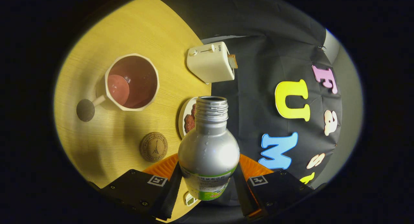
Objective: Take the bottle from table, then pour the juice into the cup, finally place the bottle on the coaster
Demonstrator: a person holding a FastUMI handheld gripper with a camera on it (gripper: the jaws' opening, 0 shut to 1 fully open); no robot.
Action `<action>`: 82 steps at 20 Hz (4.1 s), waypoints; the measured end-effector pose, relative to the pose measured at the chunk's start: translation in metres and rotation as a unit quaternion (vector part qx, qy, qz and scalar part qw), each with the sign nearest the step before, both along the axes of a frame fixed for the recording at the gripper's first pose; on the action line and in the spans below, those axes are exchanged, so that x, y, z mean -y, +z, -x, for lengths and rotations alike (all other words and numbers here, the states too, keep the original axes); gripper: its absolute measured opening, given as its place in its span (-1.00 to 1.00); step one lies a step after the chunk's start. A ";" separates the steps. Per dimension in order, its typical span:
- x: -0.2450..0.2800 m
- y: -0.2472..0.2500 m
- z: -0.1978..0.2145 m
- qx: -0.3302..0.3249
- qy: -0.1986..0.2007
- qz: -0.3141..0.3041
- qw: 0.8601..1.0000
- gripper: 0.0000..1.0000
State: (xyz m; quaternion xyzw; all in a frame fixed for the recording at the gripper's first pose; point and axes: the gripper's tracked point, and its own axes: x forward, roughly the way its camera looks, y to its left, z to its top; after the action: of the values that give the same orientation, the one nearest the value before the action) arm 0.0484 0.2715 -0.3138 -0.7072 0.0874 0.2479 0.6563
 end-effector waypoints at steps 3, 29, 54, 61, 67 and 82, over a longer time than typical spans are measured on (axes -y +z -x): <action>-0.003 0.002 0.000 0.008 0.016 0.017 1.000 0.54; -0.012 0.002 -0.007 0.022 0.090 0.109 0.990 0.54; -0.016 0.016 -0.011 0.038 0.119 0.155 0.980 0.54; -0.018 0.018 -0.014 0.044 0.130 0.169 0.976 0.54; -0.019 0.020 -0.016 0.046 0.136 0.173 0.974 0.54; -0.020 0.025 -0.020 0.058 0.149 0.192 0.968 0.54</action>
State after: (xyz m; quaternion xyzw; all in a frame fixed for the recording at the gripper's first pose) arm 0.0687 0.2918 -0.2892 -0.8380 -0.0111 0.2803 0.4680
